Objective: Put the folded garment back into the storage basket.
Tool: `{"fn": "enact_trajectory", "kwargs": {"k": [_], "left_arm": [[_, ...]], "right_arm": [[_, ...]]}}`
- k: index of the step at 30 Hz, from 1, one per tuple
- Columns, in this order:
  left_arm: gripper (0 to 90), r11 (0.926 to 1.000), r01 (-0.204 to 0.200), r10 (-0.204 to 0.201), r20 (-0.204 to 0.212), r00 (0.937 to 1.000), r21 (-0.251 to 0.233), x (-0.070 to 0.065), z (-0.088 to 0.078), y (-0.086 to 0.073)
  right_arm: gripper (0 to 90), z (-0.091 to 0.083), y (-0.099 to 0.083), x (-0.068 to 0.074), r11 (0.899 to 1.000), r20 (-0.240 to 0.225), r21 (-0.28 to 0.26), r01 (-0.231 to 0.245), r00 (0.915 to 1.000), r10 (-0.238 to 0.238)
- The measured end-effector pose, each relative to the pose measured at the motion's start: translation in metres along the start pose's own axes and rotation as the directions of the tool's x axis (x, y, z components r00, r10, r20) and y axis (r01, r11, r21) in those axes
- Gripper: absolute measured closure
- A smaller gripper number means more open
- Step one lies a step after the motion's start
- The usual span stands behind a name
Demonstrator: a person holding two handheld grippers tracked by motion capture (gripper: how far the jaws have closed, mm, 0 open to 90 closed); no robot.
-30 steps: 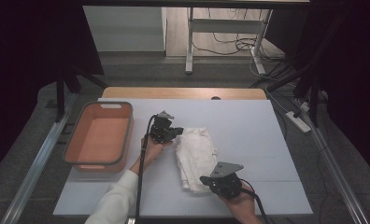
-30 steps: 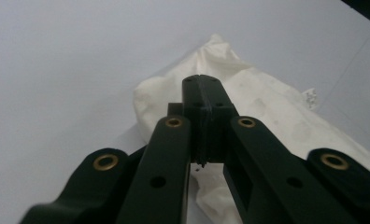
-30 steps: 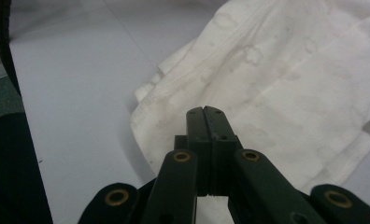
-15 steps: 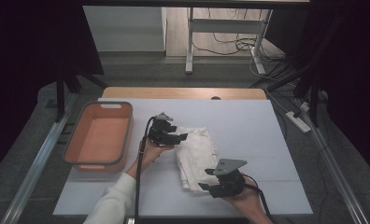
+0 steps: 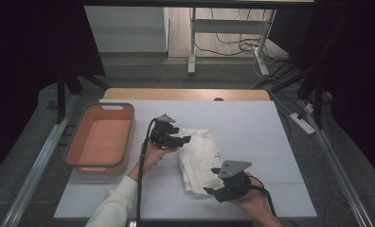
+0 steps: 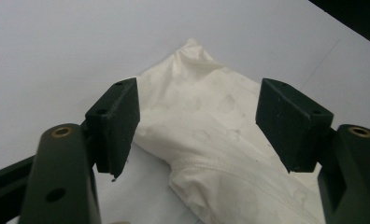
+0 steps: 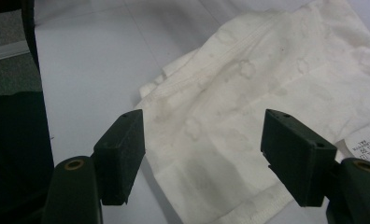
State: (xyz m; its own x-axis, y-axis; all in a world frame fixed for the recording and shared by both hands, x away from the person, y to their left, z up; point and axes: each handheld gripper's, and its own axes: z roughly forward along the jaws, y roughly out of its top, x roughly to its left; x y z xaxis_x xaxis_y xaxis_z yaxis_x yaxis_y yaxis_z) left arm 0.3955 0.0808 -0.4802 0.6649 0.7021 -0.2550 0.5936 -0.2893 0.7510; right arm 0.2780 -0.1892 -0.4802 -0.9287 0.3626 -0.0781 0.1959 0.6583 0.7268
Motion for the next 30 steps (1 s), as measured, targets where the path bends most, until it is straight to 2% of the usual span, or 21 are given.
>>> {"fn": "enact_trajectory", "kwargs": {"k": [8,19,22,29,30], "left_arm": [[30.3,1.0000,0.005,-0.005,-0.006,1.0000,-0.003,-0.001,0.000,0.000],[30.4,0.9999,0.011,-0.010,-0.010,0.9999,0.007,0.000,0.002,-0.001],[30.5,0.9999,0.012,-0.012,-0.008,0.9999,0.006,-0.001,0.001,-0.001],[30.4,0.9999,0.012,-0.012,-0.005,0.9999,0.011,0.000,0.002,-0.001],[30.4,0.9999,0.012,-0.012,-0.004,0.9999,0.011,-0.001,0.002,-0.001]], "right_arm": [[30.9,0.001,0.000,0.001,1.000,-0.018,0.011,0.017,0.9997,-0.017],[31.0,0.009,-0.001,0.003,0.997,-0.045,0.055,0.045,0.9981,-0.042],[31.1,0.014,-0.001,0.004,0.994,-0.056,0.086,0.067,0.9965,-0.063],[31.7,0.024,-0.002,0.007,0.988,-0.083,0.120,0.100,0.9924,-0.090],[32.0,0.027,-0.002,0.008,0.984,-0.092,0.136,0.113,0.9906,-0.101]]}}
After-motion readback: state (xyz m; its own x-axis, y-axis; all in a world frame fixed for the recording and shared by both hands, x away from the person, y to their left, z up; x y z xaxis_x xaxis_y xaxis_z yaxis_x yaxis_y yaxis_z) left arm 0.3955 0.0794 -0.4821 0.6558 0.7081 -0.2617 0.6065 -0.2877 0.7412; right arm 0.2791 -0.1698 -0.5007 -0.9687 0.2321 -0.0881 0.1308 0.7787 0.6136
